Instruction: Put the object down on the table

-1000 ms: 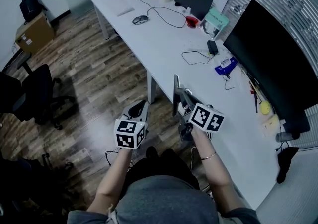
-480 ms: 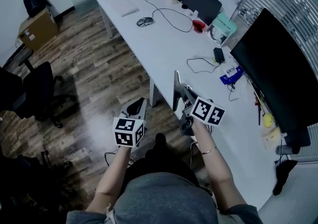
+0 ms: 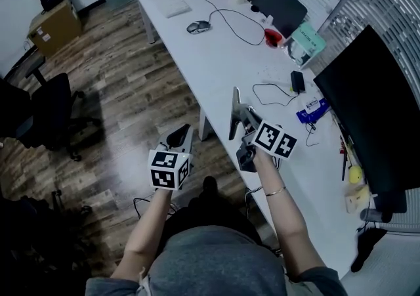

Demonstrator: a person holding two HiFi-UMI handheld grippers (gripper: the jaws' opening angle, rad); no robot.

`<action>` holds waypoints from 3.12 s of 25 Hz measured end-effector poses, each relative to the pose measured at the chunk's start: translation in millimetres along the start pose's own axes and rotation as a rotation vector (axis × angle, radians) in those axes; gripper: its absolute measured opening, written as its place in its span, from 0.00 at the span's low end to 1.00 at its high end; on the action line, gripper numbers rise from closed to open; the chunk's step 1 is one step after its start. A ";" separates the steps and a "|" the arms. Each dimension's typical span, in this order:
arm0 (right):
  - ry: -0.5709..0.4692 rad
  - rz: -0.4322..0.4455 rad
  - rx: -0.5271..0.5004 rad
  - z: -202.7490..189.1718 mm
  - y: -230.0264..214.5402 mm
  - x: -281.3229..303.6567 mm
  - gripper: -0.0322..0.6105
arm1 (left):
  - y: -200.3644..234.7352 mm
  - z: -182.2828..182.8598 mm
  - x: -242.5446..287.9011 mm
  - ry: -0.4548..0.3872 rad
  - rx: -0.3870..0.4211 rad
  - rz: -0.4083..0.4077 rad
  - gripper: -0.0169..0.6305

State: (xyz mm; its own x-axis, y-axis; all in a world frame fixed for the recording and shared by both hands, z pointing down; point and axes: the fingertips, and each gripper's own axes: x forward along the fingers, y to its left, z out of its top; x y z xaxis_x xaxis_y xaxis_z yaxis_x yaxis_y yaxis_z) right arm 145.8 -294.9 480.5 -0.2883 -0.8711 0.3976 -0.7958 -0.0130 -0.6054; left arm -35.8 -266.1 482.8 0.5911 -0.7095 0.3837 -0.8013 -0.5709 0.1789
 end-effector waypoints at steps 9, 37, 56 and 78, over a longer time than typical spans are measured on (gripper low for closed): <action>0.042 -0.011 0.014 5.8 -19.9 34.0 0.07 | 9.5 -1.2 20.4 0.029 -0.018 0.024 0.07; 0.144 -0.055 0.058 -7.5 -58.4 77.9 0.07 | 17.8 -4.5 43.3 0.067 -0.031 0.055 0.07; 0.155 -0.086 0.091 -6.7 -82.8 78.4 0.09 | 16.4 -7.7 44.2 0.070 -0.039 0.077 0.07; 0.160 -0.096 0.068 -7.4 -90.4 75.9 0.25 | 13.6 -13.1 47.9 0.080 -0.041 0.070 0.07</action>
State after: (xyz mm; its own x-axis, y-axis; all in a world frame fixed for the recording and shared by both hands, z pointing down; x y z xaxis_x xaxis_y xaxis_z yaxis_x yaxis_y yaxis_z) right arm 191.9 -356.2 570.5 -0.2977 -0.7754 0.5568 -0.7872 -0.1306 -0.6027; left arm -19.6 -302.5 515.4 0.5259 -0.7108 0.4671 -0.8443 -0.5028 0.1854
